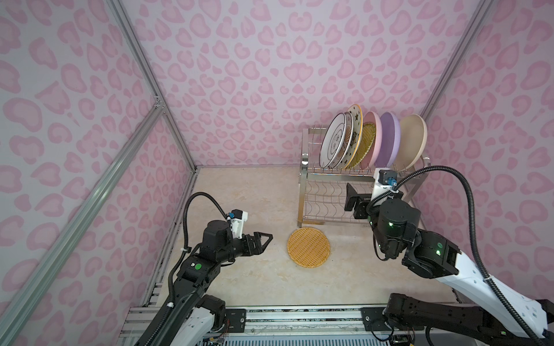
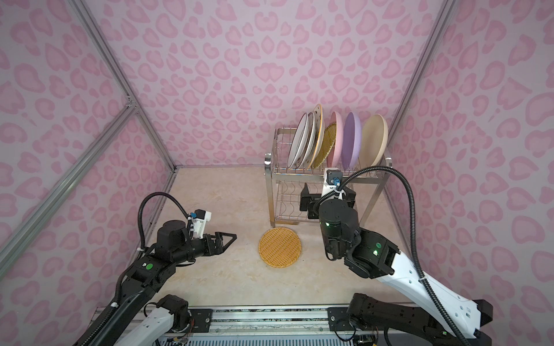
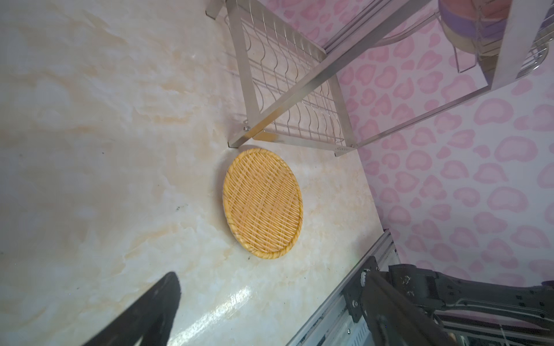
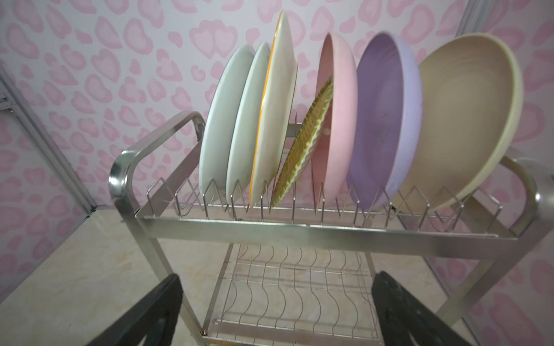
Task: Load plates into a dish rack
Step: Pick up the plate from the center of the table.
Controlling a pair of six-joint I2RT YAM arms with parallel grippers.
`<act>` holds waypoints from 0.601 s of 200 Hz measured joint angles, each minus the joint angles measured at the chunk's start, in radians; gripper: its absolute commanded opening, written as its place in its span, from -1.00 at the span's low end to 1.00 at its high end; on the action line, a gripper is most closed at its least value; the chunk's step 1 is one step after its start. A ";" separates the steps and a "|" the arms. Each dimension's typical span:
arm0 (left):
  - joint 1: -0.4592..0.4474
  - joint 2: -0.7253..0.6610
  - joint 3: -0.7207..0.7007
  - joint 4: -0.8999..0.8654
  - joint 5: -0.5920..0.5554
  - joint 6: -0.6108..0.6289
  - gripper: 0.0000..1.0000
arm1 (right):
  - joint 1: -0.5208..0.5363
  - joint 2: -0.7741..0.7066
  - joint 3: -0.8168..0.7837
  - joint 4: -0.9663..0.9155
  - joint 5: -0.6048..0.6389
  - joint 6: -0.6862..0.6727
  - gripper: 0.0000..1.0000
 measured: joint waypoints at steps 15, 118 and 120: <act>-0.069 0.084 -0.015 0.038 -0.029 -0.027 0.95 | -0.024 -0.071 -0.083 -0.018 -0.067 0.032 0.94; -0.215 0.597 -0.030 0.373 -0.120 -0.193 0.97 | -0.247 -0.202 -0.476 0.017 -0.579 0.245 0.96; -0.215 0.603 -0.030 0.377 -0.119 -0.198 0.97 | -0.250 -0.202 -0.481 0.021 -0.588 0.248 0.96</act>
